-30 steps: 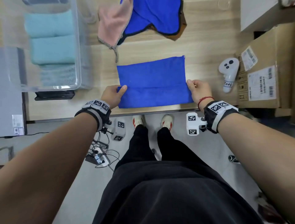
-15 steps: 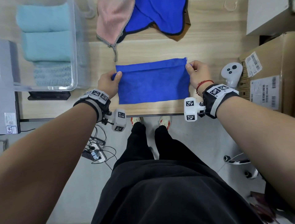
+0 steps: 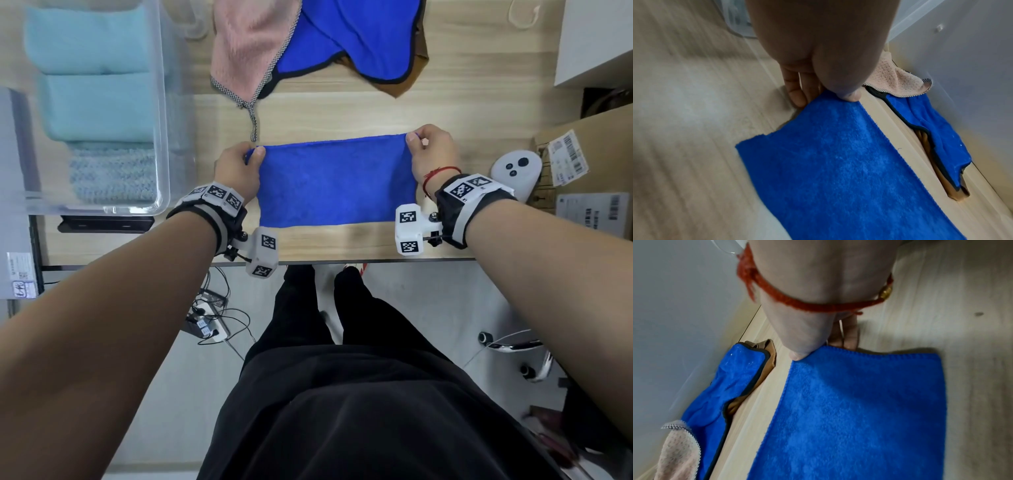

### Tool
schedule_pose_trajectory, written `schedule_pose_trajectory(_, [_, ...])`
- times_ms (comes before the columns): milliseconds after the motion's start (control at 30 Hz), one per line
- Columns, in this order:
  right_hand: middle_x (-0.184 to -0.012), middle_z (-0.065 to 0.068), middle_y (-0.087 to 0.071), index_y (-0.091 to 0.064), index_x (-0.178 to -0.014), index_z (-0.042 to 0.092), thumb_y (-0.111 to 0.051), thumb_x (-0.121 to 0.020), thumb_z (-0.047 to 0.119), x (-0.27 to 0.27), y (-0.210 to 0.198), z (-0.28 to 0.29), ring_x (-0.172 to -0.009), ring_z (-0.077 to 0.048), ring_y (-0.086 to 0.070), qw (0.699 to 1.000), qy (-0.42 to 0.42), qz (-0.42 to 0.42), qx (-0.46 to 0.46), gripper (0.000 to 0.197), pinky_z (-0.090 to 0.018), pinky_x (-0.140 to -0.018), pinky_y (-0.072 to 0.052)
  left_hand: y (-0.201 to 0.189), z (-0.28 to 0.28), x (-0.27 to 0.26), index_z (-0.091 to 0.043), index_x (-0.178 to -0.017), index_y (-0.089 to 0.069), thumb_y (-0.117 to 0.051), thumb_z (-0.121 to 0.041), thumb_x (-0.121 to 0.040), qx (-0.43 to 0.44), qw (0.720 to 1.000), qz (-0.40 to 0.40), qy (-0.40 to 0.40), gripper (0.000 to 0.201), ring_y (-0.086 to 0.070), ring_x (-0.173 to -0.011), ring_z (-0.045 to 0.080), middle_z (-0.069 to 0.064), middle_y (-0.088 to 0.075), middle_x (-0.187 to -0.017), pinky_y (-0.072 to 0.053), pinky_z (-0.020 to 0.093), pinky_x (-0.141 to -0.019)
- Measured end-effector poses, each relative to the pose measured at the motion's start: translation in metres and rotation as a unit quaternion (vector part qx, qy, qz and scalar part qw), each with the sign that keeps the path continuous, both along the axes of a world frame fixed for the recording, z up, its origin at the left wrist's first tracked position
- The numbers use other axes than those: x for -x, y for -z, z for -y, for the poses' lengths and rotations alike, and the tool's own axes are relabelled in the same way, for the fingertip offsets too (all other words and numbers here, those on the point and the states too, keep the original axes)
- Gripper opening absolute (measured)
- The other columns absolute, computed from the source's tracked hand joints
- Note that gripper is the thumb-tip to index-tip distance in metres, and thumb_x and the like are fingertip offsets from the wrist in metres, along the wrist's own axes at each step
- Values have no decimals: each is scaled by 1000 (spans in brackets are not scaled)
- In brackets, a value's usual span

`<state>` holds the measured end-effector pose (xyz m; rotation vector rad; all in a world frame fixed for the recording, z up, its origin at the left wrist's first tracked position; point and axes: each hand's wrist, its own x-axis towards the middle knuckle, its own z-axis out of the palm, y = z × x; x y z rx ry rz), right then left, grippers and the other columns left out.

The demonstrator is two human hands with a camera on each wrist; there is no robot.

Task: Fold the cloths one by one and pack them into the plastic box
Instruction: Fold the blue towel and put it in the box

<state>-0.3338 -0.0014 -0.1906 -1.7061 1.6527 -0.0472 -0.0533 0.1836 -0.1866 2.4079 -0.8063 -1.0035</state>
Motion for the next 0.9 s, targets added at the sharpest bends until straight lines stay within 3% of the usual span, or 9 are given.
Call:
schedule_pose_trajectory(133, [-92, -2, -61, -59, -100, 17, -49, -96, 39, -5, 0, 3, -83, -22, -55, 999, -5, -47, 1, 25, -25, -71, -38, 2, 8, -2, -13, -96, -64, -50, -40, -96, -24, 999, 27, 7, 30, -47, -73, 21, -1, -49, -71, -37, 28, -67])
schedule_pose_trajectory(233, [-95, -3, -63, -53, -104, 17, -52, -93, 43, -4, -2, 2, -81, -22, -57, 998, 15, -68, 5, 29, -28, -68, -39, 2, 13, -3, -18, -91, -57, -58, -44, -90, -26, 999, 31, -32, 25, -50, -75, 18, -8, -48, -69, -40, 28, -67])
schedule_pose_trajectory(367, [-96, 2, -64, -51, -106, 17, -61, -85, 54, 1, -10, -2, -87, -20, -59, 997, 25, -63, 26, 44, -30, -71, -44, -6, 19, -1, -20, -92, -47, -69, -47, -81, 4, 998, 49, -42, 36, -52, -76, 15, -4, -55, -85, -37, 24, -66])
schedule_pose_trajectory(467, [-94, 2, -61, -52, -104, 16, -72, -73, 59, 6, -12, -11, -84, -19, -56, 996, -1, -92, 1, 57, -33, -74, -48, -18, 28, 13, -18, -96, -49, -72, -41, -79, 29, 994, 91, 42, 36, -47, -79, 13, -4, -50, -94, -35, 24, -69])
schedule_pose_trajectory(567, [-72, 0, -57, -55, -78, 15, -72, -72, 61, 5, -12, -18, -74, -26, -57, 987, -57, -149, -30, 49, -32, -61, -41, -25, 35, 43, -19, -95, -54, -75, -33, -78, 47, 978, 79, 187, 30, -47, -84, 14, -4, -43, -99, -41, 31, -72])
schedule_pose_trajectory(633, [-64, -3, -54, -51, -65, 15, -70, -75, 58, 2, -14, -20, -71, -29, -57, 983, -77, -161, -48, 49, -31, -58, -37, -25, 36, 65, -23, -99, -56, -78, -35, -75, 41, 958, 67, 277, 35, -47, -93, 16, -4, -43, -103, -45, 34, -75])
schedule_pose_trajectory(733, [-75, -8, -62, -56, -73, 11, -68, -80, 52, 3, -19, -22, -76, -30, -58, 989, -68, -129, -36, 43, -36, -64, -45, -20, 32, 88, -29, -118, -52, -80, -45, -71, -10, 918, 121, 378, 57, -42, -104, 19, -2, -41, -116, -40, 32, -80])
schedule_pose_trajectory(900, [-84, 1, -58, -49, -93, 16, -70, -83, 39, 15, -20, -36, -80, -22, -55, 999, -15, -6, -47, 33, -36, -77, -47, -18, 31, 94, -31, -122, -46, -83, -46, -66, -23, 913, 148, 380, 69, -38, -106, 20, -1, -37, -120, -33, 31, -80])
